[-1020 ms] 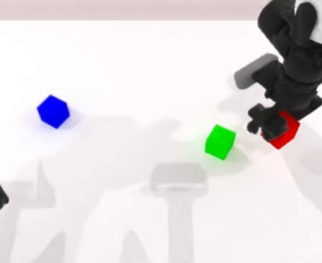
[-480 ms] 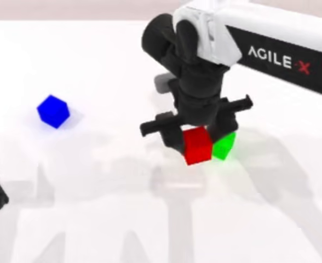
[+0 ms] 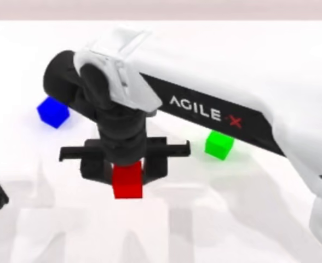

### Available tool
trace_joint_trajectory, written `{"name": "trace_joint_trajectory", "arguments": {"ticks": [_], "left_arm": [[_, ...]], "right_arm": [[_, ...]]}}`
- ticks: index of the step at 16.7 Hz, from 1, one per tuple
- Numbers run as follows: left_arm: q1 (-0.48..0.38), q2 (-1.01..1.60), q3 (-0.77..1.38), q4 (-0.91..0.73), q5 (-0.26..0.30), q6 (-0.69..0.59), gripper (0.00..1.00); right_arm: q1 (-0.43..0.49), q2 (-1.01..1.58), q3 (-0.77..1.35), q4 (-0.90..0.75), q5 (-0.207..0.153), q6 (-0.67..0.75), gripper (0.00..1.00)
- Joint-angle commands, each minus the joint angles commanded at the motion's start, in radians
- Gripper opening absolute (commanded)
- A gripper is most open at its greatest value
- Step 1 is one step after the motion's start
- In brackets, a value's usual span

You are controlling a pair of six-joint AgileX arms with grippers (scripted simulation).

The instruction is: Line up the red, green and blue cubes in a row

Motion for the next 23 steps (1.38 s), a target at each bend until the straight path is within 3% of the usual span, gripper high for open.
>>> {"name": "trace_joint_trajectory", "arguments": {"ticks": [7,14,19,23], "left_arm": [[0.000,0.000,0.000,0.000,0.000,0.000,1.00],[0.000,0.000,0.000,0.000,0.000,0.000,1.00],[0.000,0.000,0.000,0.000,0.000,0.000,1.00],[0.000,0.000,0.000,0.000,0.000,0.000,1.00]], "right_arm": [[0.016,-0.002,0.011,0.001,0.001,0.033,0.00],[0.020,0.019,-0.197,0.232,0.003,0.035,0.00],[0.023,0.025,-0.221,0.257,0.003,0.036,0.00],[0.023,0.025,-0.221,0.257,0.003,0.036,0.30]]}}
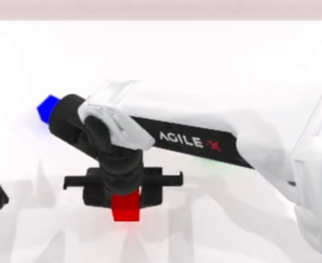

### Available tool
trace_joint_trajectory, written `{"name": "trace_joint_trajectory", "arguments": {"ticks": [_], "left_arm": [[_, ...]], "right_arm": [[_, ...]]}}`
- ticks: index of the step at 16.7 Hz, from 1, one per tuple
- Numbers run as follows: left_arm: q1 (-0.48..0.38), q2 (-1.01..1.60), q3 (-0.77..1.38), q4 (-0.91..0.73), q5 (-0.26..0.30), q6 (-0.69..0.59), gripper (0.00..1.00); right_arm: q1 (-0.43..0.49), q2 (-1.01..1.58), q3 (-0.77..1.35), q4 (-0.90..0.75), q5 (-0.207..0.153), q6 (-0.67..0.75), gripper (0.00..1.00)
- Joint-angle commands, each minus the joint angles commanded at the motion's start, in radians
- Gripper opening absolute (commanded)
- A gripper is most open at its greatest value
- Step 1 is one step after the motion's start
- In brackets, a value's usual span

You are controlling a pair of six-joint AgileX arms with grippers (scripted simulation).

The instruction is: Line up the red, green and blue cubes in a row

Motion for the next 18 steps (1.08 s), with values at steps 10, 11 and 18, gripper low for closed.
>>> {"name": "trace_joint_trajectory", "arguments": {"ticks": [10,11,18], "left_arm": [[0.000,0.000,0.000,0.000,0.000,0.000,1.00],[0.000,0.000,0.000,0.000,0.000,0.000,1.00],[0.000,0.000,0.000,0.000,0.000,0.000,1.00]], "right_arm": [[0.000,0.000,0.000,0.000,0.000,0.000,1.00],[0.000,0.000,0.000,0.000,0.000,0.000,1.00],[-0.003,0.000,0.000,0.000,0.000,0.000,1.00]]}}
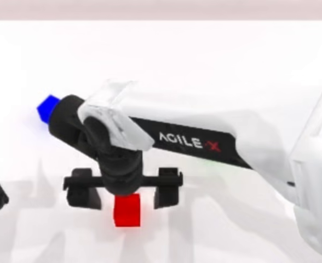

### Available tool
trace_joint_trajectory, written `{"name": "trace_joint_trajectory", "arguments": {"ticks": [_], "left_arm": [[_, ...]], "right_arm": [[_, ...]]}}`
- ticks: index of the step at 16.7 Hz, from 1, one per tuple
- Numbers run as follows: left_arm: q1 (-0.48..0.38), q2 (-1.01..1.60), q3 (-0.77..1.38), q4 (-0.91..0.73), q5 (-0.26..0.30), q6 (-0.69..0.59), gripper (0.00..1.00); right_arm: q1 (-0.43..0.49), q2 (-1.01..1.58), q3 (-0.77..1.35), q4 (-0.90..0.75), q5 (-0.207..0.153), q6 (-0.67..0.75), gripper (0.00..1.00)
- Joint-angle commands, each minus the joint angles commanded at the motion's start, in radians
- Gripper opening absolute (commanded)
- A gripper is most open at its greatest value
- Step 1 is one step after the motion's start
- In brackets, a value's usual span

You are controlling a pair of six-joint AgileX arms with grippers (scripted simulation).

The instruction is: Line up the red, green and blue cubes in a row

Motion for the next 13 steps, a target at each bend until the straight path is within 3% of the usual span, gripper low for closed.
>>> {"name": "trace_joint_trajectory", "arguments": {"ticks": [9,13], "left_arm": [[0.000,0.000,0.000,0.000,0.000,0.000,1.00],[0.000,0.000,0.000,0.000,0.000,0.000,1.00]], "right_arm": [[0.012,-0.026,0.215,-0.244,0.000,0.003,1.00],[0.013,-0.029,0.227,-0.256,0.000,0.002,1.00]]}}
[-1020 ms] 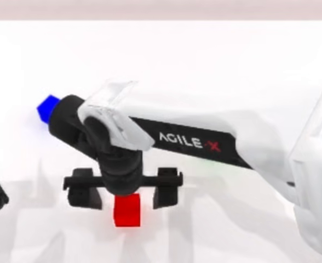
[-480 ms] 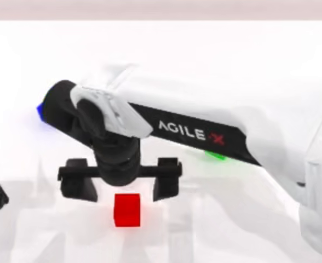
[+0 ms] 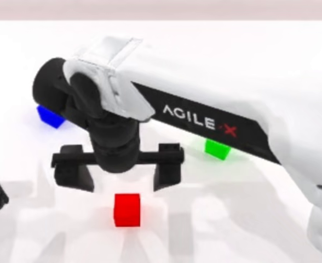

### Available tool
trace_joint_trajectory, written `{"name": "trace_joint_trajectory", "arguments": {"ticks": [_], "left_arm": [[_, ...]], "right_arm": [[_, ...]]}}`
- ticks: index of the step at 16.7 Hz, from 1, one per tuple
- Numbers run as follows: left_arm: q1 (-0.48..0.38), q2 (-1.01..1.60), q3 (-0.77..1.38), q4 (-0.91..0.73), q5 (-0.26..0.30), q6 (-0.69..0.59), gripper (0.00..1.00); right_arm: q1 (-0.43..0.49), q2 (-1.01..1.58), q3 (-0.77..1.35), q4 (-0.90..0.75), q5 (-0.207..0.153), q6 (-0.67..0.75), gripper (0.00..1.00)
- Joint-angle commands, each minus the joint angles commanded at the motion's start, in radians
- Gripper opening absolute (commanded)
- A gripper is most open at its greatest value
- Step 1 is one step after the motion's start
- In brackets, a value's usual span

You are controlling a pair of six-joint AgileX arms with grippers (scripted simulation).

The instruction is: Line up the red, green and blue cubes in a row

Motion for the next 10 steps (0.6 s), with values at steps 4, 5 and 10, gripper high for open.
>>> {"name": "trace_joint_trajectory", "arguments": {"ticks": [4,5,10], "left_arm": [[0.000,0.000,0.000,0.000,0.000,0.000,1.00],[0.000,0.000,0.000,0.000,0.000,0.000,1.00],[0.000,0.000,0.000,0.000,0.000,0.000,1.00]], "right_arm": [[-0.016,0.002,-0.004,0.004,0.000,-0.034,1.00],[-0.025,0.002,-0.006,0.006,-0.001,-0.066,1.00],[-0.118,-0.007,-0.035,0.023,-0.006,-0.365,1.00]]}}
